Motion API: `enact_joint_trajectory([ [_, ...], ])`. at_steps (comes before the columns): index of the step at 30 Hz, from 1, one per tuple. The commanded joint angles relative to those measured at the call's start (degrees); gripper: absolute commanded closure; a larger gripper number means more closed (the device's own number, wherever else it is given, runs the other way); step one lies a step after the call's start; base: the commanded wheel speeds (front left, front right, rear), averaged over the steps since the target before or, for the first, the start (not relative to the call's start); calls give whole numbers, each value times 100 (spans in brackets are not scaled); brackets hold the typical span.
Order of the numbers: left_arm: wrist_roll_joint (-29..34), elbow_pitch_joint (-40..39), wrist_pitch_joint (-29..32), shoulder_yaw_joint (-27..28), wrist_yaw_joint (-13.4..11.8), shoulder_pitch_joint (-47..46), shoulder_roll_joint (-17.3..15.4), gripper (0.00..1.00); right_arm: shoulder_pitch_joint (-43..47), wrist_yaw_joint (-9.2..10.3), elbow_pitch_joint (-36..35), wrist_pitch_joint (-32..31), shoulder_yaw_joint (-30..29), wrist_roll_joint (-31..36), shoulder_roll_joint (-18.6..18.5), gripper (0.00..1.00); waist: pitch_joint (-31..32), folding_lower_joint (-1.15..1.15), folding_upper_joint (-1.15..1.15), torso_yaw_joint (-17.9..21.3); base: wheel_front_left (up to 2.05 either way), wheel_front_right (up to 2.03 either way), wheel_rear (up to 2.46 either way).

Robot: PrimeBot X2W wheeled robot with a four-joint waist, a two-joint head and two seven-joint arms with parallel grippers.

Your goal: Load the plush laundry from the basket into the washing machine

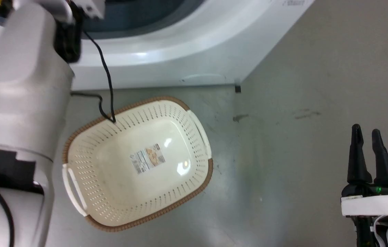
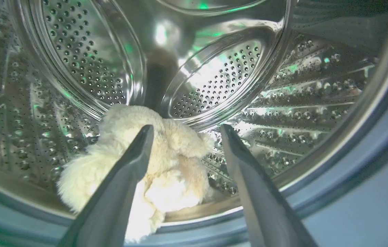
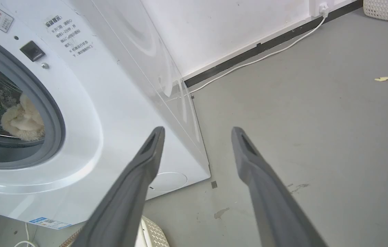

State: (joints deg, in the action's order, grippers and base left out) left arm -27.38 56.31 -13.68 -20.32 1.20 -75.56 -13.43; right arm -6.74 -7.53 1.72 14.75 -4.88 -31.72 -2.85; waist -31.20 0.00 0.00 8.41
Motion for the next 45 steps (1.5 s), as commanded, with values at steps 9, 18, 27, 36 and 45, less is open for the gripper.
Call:
enact_joint_trajectory([
  [9,28,20,-116,-151,19,1087,307,0,89,4,240,25,-66,334,-3,0,1078,0,0,-392,0,0,0],
  [18,16,-539,-130,10,-58,2050,394,0,353,4,372,25,-126,652,-3,0,1818,0,0,-608,0,0,0],
  [27,183,-1608,-131,305,-255,3243,329,0,626,4,483,25,29,1070,-3,0,2503,0,0,-746,0,0,0],
  [36,373,-2587,-131,439,-320,4346,216,0,788,4,557,24,98,1278,-3,0,2893,0,0,-857,0,0,0],
  [45,513,-3490,-129,354,-361,5545,-4,0,972,4,587,-24,114,1440,-3,0,3169,0,0,-933,0,0,0],
])
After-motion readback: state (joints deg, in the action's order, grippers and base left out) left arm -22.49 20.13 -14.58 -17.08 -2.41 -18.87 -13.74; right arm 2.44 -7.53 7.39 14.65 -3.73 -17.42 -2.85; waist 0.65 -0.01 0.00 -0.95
